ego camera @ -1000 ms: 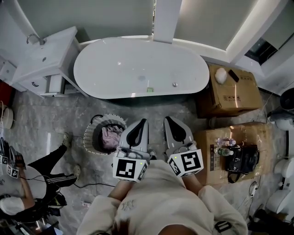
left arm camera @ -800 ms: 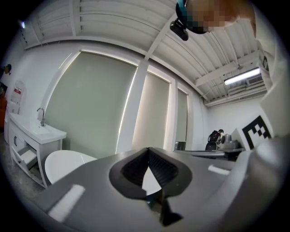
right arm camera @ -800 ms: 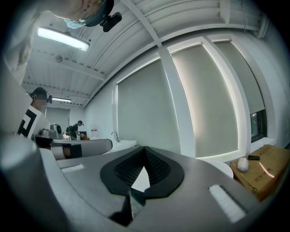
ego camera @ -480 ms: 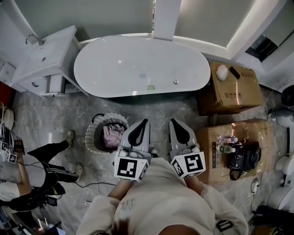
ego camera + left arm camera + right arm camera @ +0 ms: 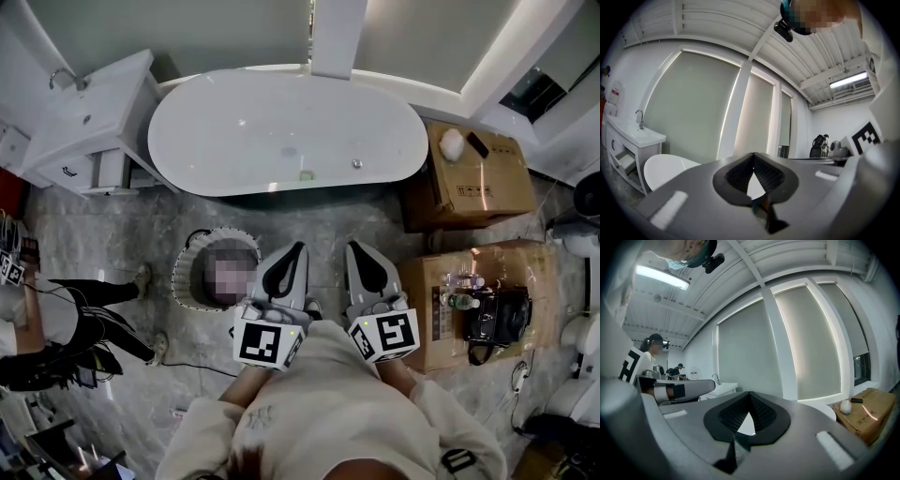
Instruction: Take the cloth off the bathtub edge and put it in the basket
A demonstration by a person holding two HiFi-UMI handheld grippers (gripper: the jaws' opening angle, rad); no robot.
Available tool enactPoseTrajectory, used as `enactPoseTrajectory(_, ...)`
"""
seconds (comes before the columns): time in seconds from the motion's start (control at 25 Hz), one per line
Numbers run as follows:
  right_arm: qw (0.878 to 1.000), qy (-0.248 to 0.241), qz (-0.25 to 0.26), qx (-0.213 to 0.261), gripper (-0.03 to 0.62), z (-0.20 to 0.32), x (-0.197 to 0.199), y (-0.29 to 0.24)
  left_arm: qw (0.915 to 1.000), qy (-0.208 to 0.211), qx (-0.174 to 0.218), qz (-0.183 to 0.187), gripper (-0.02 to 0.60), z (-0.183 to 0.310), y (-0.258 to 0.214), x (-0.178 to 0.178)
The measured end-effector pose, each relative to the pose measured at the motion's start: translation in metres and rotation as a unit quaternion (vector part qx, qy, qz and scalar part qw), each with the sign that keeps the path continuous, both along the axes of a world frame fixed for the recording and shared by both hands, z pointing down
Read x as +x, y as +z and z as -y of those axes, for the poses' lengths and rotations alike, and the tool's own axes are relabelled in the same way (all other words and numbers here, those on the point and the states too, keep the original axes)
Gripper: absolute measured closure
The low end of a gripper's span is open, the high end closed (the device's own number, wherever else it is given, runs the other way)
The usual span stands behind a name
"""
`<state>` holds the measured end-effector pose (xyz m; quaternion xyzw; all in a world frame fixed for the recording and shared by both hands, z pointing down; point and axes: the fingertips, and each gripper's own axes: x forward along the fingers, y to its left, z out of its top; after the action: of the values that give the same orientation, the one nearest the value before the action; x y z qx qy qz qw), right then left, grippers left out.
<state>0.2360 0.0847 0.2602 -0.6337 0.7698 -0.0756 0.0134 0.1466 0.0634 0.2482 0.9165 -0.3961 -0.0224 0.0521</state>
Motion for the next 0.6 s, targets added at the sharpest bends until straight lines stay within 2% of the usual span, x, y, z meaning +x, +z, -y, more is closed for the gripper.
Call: enactPoseTrajectory(0.6, 1.000, -0.006, 0.001, 0.003, 0.596, -0.0077, 0.0019, -0.0016, 0.9999, -0.012, 0.001, -0.001, 0.580, -0.0079, -0.0006, -0.0015)
